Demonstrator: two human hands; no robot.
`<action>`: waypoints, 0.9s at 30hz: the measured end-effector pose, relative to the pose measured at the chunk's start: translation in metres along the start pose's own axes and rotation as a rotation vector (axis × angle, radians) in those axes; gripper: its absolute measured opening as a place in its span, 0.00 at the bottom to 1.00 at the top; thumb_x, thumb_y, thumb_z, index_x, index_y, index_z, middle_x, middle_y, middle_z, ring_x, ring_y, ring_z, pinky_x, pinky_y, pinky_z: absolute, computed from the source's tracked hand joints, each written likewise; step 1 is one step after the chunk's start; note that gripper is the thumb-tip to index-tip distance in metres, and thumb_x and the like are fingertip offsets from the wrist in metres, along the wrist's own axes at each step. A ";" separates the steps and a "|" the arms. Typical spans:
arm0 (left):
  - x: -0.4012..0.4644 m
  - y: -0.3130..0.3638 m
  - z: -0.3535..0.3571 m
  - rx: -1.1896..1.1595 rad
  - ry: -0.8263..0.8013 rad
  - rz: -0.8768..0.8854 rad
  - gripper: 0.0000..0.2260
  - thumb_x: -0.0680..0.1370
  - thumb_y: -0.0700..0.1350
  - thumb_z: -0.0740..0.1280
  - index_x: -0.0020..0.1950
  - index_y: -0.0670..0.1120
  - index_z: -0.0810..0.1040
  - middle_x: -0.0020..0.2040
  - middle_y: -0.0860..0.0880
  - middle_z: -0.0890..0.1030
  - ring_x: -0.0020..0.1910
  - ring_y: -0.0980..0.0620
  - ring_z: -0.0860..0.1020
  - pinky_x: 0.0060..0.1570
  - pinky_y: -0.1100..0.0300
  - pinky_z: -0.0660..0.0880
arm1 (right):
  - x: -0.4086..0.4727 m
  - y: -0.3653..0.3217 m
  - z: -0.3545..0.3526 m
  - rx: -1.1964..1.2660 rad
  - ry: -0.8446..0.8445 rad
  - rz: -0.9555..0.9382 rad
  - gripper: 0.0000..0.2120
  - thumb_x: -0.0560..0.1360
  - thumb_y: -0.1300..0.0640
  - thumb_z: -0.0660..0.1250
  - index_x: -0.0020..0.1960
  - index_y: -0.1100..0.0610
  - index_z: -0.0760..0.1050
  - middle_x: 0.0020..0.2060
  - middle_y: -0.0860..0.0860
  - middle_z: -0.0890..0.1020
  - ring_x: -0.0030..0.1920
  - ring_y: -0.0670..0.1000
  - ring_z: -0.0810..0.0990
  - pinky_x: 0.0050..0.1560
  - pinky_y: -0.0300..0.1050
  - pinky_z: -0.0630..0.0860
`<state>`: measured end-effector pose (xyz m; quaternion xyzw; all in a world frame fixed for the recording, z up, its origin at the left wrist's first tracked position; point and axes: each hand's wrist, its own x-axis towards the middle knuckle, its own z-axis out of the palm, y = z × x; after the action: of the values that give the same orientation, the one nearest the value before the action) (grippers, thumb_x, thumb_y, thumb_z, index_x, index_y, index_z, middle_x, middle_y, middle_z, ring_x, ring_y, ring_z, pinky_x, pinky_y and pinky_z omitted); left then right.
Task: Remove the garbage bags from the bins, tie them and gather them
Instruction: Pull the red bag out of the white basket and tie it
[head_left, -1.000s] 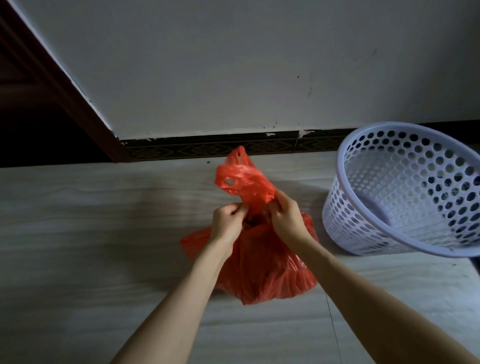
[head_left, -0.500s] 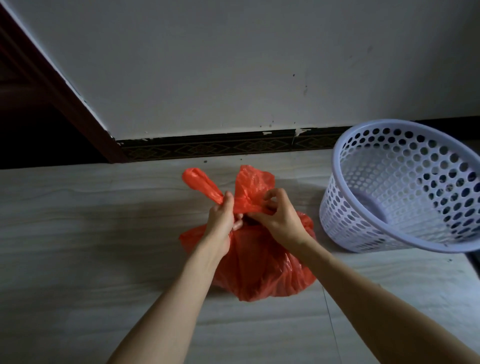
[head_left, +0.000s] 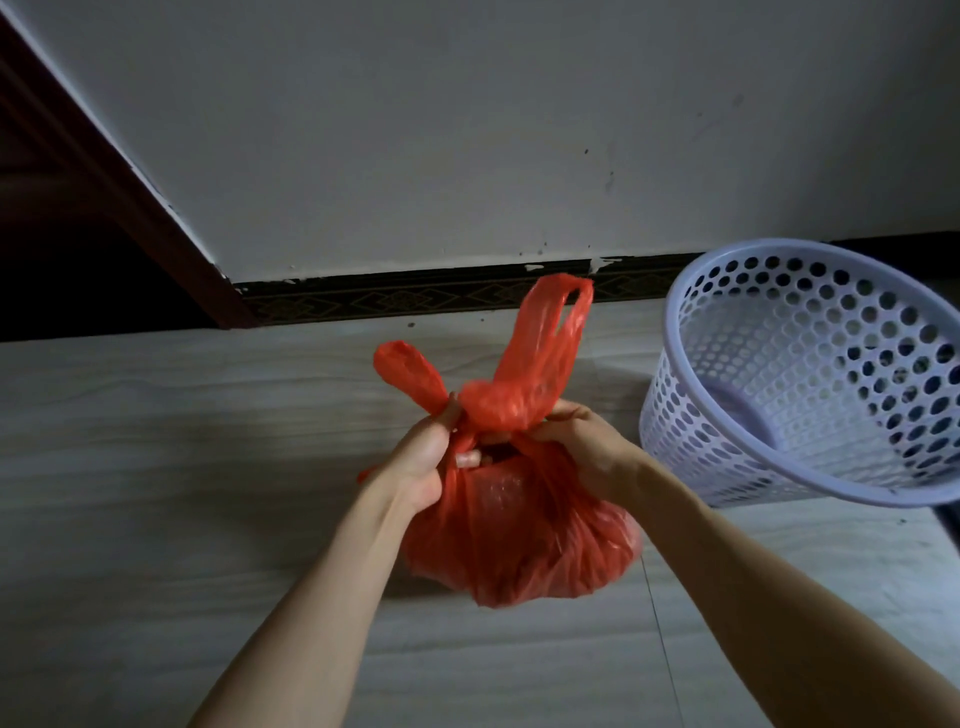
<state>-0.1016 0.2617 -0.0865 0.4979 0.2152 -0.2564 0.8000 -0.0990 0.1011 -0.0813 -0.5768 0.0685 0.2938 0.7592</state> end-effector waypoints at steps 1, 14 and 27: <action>0.002 -0.001 -0.001 -0.040 -0.003 0.010 0.22 0.82 0.49 0.52 0.35 0.44 0.78 0.23 0.49 0.78 0.15 0.59 0.67 0.18 0.69 0.68 | 0.001 0.003 0.001 -0.086 0.032 -0.038 0.12 0.70 0.78 0.55 0.43 0.71 0.76 0.31 0.49 0.82 0.35 0.46 0.80 0.41 0.35 0.76; -0.003 0.004 -0.006 0.060 -0.086 0.012 0.14 0.69 0.29 0.67 0.34 0.48 0.73 0.27 0.51 0.79 0.25 0.55 0.79 0.26 0.64 0.77 | -0.010 -0.008 0.009 -0.888 0.105 -0.393 0.15 0.66 0.77 0.56 0.37 0.67 0.80 0.60 0.61 0.71 0.57 0.48 0.72 0.52 0.23 0.64; 0.001 -0.012 0.004 0.239 0.221 0.547 0.22 0.66 0.22 0.60 0.29 0.50 0.69 0.27 0.58 0.73 0.31 0.61 0.72 0.39 0.70 0.69 | -0.007 -0.003 0.015 -0.331 0.223 -0.024 0.12 0.76 0.64 0.63 0.58 0.66 0.74 0.53 0.64 0.79 0.48 0.53 0.76 0.52 0.46 0.75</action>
<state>-0.1078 0.2538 -0.0938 0.6526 0.1274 0.0005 0.7469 -0.1069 0.1117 -0.0712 -0.7236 0.0962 0.2262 0.6450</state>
